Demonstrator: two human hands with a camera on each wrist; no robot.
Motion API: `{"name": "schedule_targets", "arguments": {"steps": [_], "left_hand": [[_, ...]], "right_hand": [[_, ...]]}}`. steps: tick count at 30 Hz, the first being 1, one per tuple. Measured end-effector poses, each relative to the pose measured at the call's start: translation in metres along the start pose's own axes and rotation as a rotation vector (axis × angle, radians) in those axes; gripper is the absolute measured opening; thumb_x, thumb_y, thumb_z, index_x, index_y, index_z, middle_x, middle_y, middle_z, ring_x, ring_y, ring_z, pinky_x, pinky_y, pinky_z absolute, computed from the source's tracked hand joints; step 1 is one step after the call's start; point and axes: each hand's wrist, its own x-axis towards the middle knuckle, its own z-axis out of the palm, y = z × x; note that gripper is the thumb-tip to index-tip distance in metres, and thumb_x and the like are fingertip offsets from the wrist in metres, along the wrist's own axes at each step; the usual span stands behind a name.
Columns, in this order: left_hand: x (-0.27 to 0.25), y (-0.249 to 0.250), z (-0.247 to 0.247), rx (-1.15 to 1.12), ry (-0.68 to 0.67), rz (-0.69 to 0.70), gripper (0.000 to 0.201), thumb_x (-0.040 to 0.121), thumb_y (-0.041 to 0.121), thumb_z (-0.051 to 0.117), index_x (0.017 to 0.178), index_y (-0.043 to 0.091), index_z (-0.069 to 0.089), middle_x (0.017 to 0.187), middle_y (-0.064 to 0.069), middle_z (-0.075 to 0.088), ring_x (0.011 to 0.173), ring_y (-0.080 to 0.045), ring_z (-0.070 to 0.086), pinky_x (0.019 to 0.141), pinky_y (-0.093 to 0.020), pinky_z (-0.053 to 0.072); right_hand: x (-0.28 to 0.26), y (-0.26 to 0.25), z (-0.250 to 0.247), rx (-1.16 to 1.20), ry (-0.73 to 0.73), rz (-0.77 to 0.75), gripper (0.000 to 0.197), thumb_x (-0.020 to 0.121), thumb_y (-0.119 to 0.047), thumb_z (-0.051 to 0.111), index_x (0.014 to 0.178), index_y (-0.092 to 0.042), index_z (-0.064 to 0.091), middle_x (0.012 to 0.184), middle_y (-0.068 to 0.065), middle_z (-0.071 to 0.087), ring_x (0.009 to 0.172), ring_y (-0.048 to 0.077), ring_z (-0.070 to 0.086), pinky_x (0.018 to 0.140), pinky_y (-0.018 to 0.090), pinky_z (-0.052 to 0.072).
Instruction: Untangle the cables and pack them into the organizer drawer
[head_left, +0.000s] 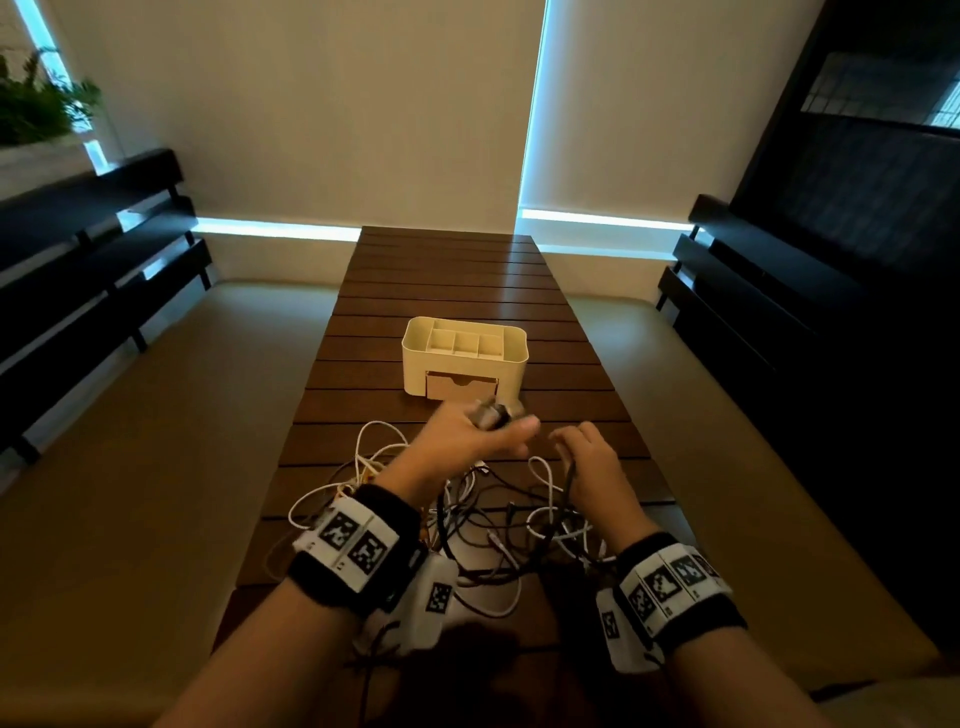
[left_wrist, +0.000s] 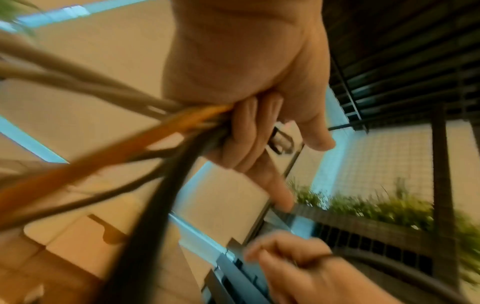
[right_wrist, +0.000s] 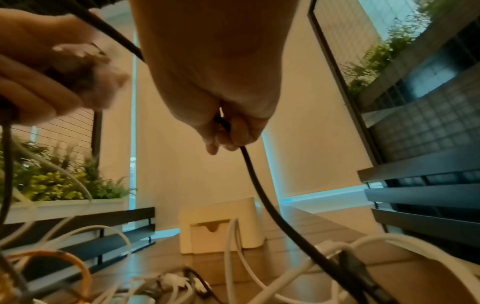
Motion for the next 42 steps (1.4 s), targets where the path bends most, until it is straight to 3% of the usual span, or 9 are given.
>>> {"name": "schedule_targets", "arguments": {"steps": [3, 8, 15, 20, 26, 29, 33, 36, 42], "left_hand": [[0.006, -0.014, 0.021, 0.078, -0.098, -0.093, 0.035, 0.079, 0.037, 0.072, 0.087, 0.004, 0.067, 0.086, -0.006, 0.070, 0.076, -0.007, 0.066, 0.069, -0.017, 0.050], [0.002, -0.010, 0.003, -0.021, -0.093, -0.025, 0.009, 0.084, 0.008, 0.065, 0.077, 0.012, 0.063, 0.066, 0.006, 0.061, 0.050, 0.005, 0.055, 0.049, -0.009, 0.042], [0.000, -0.030, -0.061, -0.914, 0.050, 0.241, 0.026, 0.063, 0.036, 0.080, 0.067, 0.023, 0.058, 0.056, 0.008, 0.053, 0.038, 0.000, 0.038, 0.039, -0.012, 0.026], [-0.009, -0.039, -0.087, -1.043, 0.295, 0.338, 0.017, 0.069, 0.037, 0.073, 0.061, 0.026, 0.063, 0.056, 0.010, 0.055, 0.038, -0.001, 0.035, 0.039, -0.011, 0.027], [0.004, -0.059, -0.069, 0.127, 0.495, -0.220, 0.014, 0.078, 0.021, 0.074, 0.081, 0.013, 0.063, 0.081, -0.002, 0.059, 0.075, -0.017, 0.053, 0.060, -0.027, 0.040], [0.008, -0.062, -0.038, 0.602, 0.489, -0.195, 0.031, 0.071, 0.031, 0.081, 0.081, 0.020, 0.054, 0.091, -0.001, 0.054, 0.077, -0.014, 0.051, 0.066, -0.025, 0.042], [0.014, -0.059, 0.007, 0.370, 0.364, 0.144, 0.042, 0.068, 0.051, 0.075, 0.102, 0.030, 0.062, 0.099, 0.012, 0.058, 0.089, -0.004, 0.057, 0.077, -0.024, 0.049], [0.020, -0.053, 0.025, 0.114, 0.055, 0.123, 0.041, 0.075, 0.042, 0.075, 0.110, 0.024, 0.068, 0.102, 0.007, 0.070, 0.092, -0.006, 0.065, 0.084, -0.032, 0.053], [0.017, -0.041, 0.014, 0.207, 0.304, 0.203, 0.026, 0.082, 0.037, 0.069, 0.081, 0.012, 0.063, 0.078, -0.005, 0.066, 0.073, -0.020, 0.062, 0.069, -0.039, 0.052]], "right_hand": [[0.004, -0.023, -0.001, 0.080, -0.096, -0.049, 0.038, 0.090, -0.011, 0.054, 0.125, -0.016, 0.041, 0.111, -0.007, 0.032, 0.096, 0.015, 0.047, 0.075, 0.022, 0.047], [0.008, -0.013, -0.002, 0.139, -0.124, -0.082, 0.031, 0.087, 0.004, 0.053, 0.115, -0.007, 0.050, 0.107, -0.004, 0.037, 0.092, 0.008, 0.045, 0.078, 0.011, 0.039], [0.002, 0.046, 0.023, -0.106, -0.373, 0.220, 0.037, 0.098, -0.017, 0.043, 0.063, -0.030, 0.040, 0.084, 0.003, 0.047, 0.088, 0.026, 0.051, 0.071, 0.029, 0.033], [-0.010, 0.073, 0.019, -0.054, -0.248, 0.274, 0.013, 0.091, -0.017, 0.058, 0.091, -0.006, 0.064, 0.092, 0.003, 0.042, 0.087, 0.023, 0.050, 0.074, 0.023, 0.033], [0.000, 0.058, -0.002, -0.222, 0.140, 0.334, 0.033, 0.096, -0.030, 0.050, 0.087, -0.003, 0.067, 0.081, 0.003, 0.052, 0.079, 0.021, 0.050, 0.066, 0.033, 0.041], [0.008, 0.037, -0.014, -0.076, 0.095, 0.360, 0.031, 0.097, -0.034, 0.043, 0.085, -0.015, 0.065, 0.069, 0.004, 0.056, 0.065, 0.025, 0.053, 0.055, 0.034, 0.040], [0.003, -0.005, -0.016, -0.103, -0.024, 0.184, 0.013, 0.094, -0.020, 0.050, 0.085, -0.019, 0.041, 0.079, 0.002, 0.055, 0.075, 0.024, 0.055, 0.060, 0.034, 0.044], [0.000, -0.028, -0.012, 0.080, -0.089, 0.107, 0.008, 0.094, -0.015, 0.042, 0.097, -0.019, 0.036, 0.086, -0.003, 0.050, 0.077, 0.016, 0.050, 0.065, 0.031, 0.044], [0.007, 0.014, 0.012, 0.021, -0.147, 0.147, 0.012, 0.093, -0.006, 0.048, 0.103, -0.007, 0.055, 0.093, 0.003, 0.053, 0.095, 0.026, 0.057, 0.074, 0.030, 0.043]]}}
